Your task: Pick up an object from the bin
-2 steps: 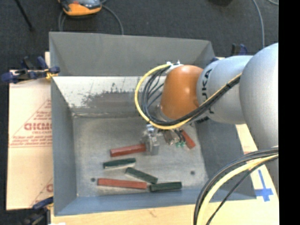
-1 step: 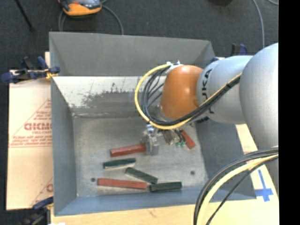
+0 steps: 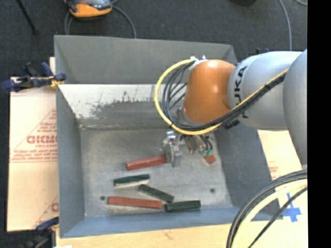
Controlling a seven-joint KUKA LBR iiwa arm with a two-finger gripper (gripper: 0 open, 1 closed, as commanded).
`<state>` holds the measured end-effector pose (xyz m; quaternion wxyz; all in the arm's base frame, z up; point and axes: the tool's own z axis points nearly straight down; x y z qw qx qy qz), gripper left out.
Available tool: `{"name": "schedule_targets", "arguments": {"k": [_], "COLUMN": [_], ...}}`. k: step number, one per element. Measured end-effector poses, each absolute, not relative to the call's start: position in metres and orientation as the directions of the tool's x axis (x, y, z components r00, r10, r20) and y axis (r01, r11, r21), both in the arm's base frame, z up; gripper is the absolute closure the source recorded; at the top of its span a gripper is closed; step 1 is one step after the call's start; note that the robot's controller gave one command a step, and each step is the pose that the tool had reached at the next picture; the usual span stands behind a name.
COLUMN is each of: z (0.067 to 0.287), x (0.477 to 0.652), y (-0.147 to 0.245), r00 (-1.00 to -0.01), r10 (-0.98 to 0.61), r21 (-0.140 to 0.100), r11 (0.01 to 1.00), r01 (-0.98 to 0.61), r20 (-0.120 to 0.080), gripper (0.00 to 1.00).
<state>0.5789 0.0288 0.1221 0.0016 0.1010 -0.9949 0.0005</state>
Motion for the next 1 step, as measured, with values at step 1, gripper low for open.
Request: {"name": "schedule_targets", "arguments": {"k": [1], "z": [0.2262], "x": [0.5932], "y": [0.022], "r00": [-0.983], "r10": [-0.183], "r21": [-0.002], "r11": [0.983], "r01": [-0.183], "r20": [-0.004], "gripper": [1.0]}}
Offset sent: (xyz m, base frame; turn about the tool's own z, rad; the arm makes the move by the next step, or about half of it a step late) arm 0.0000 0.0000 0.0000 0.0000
